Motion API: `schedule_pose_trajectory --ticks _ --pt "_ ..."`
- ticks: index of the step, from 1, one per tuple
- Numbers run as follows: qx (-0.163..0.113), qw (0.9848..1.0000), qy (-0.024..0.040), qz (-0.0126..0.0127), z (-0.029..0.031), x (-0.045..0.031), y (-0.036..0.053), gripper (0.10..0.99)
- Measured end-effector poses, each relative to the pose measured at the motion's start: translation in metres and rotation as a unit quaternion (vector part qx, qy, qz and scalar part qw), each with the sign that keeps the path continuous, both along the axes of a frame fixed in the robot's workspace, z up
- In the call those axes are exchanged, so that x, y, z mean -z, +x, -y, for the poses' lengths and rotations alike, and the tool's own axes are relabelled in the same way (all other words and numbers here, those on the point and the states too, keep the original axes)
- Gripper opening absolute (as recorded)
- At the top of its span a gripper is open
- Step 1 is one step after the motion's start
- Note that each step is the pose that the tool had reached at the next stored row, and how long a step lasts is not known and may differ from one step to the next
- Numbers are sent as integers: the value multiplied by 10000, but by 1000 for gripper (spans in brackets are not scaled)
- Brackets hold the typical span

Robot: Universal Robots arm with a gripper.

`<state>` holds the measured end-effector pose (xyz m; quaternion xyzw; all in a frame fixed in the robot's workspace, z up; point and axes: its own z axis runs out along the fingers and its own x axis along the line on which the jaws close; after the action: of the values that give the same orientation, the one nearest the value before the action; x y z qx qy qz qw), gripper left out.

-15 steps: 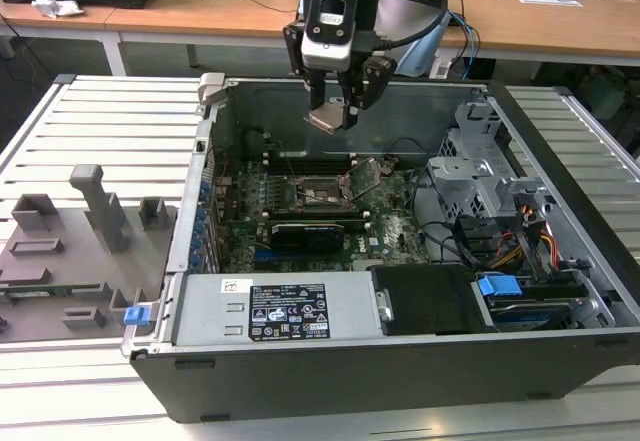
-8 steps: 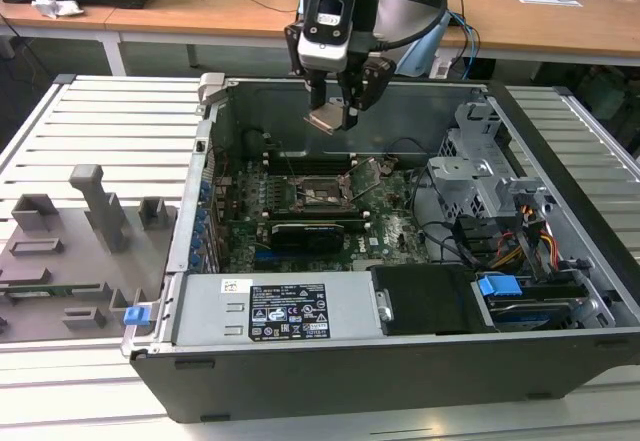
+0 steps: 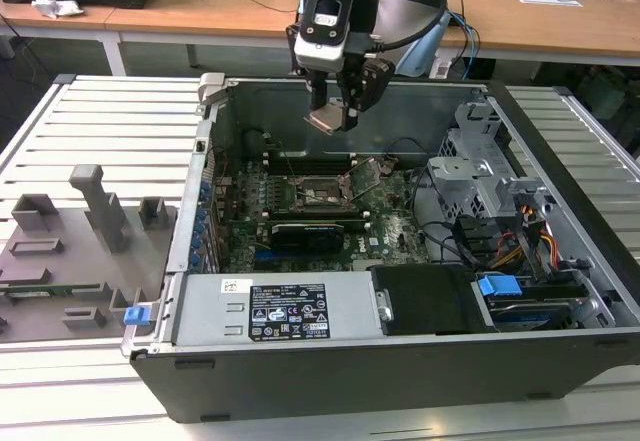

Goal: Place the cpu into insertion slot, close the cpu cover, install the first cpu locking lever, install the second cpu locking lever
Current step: 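Place the cpu into insertion slot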

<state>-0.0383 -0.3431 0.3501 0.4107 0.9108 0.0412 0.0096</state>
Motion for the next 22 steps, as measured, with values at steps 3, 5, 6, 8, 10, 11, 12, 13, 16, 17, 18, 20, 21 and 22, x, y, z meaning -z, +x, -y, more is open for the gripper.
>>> schedule_pose_trajectory --ticks 3,5,6,8,10,11,12,13,16,17,18,20,21,22 --pt "78 10000 0 0 0 3 0 541" --pt "132 9999 0 0 0 6 0 541" --pt "153 9999 0 0 0 7 0 541" --pt "195 9998 0 0 0 9 0 541" --pt "262 9997 0 0 0 13 0 541" --pt "292 9996 -1 0 0 15 0 541" --pt "320 9995 -2 0 0 17 0 541" --pt "350 9994 -3 0 0 18 0 541" --pt "424 9991 -4 0 0 21 0 541" --pt "448 9990 -4 0 0 21 0 541" --pt "467 9989 -3 0 0 22 0 541" --pt "512 9987 -4 0 0 24 0 541" --pt "542 9985 -3 0 0 25 0 541" --pt "561 9984 -4 0 0 26 0 541"
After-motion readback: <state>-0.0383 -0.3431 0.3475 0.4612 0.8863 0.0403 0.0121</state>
